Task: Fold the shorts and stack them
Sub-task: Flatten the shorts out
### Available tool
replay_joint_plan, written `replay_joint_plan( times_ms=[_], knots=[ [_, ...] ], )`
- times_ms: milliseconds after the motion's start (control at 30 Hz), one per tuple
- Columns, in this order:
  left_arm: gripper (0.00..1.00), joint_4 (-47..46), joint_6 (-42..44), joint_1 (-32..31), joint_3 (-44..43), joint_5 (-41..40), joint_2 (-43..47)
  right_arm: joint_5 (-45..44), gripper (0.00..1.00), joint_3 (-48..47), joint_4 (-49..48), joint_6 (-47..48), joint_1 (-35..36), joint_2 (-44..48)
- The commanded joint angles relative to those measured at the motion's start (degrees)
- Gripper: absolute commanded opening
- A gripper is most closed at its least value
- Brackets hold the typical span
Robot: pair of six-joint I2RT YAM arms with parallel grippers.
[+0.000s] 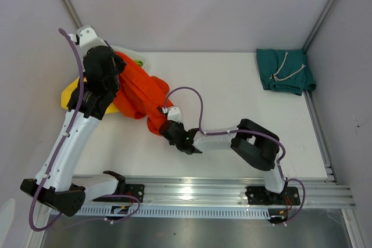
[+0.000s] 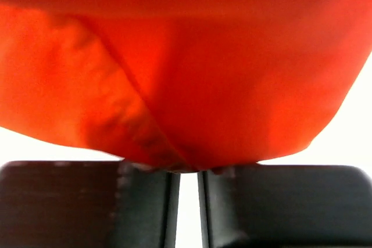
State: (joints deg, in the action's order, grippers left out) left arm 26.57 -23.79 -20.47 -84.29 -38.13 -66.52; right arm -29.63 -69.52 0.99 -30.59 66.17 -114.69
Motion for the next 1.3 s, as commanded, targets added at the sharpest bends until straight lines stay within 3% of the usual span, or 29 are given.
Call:
replay_joint_plan(
  times_ms=[0,67,267,433,700,833,1000,1100,1267],
  knots=[
    [0.00,-3.63,1.73,0.43,-0.17,0.25,0.60,-4.03,0.09,0.52,-5.03,0.88,0.36,0.87],
    [0.00,-3.63,1.91,0.43,-0.44,-0.10,0.34,-3.51,0.00,2.36,-6.43,1.32,0.36,3.06],
    [0.00,-2.93,3.48,0.43,-3.15,-1.95,-1.50,12.63,0.00,9.72,-4.96,6.41,0.62,13.06],
    [0.00,-1.00,3.93,1.04,-7.98,-2.74,-4.05,23.80,0.00,17.91,4.44,11.51,3.17,23.36],
    [0.00,2.69,4.72,1.31,-18.08,-1.42,-9.76,24.18,0.00,18.37,21.83,12.75,11.34,36.45],
    [0.00,4.46,4.19,1.31,-21.43,0.42,-11.52,19.35,0.00,20.03,23.88,11.43,12.05,44.87],
    [0.00,5.07,3.14,1.31,-22.05,3.05,-11.70,19.87,0.00,20.56,24.31,10.81,10.47,50.27],
    [0.00,6.04,2.61,1.31,-23.11,4.20,-11.70,18.47,0.00,16.71,28.07,11.78,10.21,51.06],
    [0.00,9.63,2.43,1.31,-34.68,6.22,-14.24,15.65,0.00,4.25,36.69,14.85,5.73,52.20]
  ],
)
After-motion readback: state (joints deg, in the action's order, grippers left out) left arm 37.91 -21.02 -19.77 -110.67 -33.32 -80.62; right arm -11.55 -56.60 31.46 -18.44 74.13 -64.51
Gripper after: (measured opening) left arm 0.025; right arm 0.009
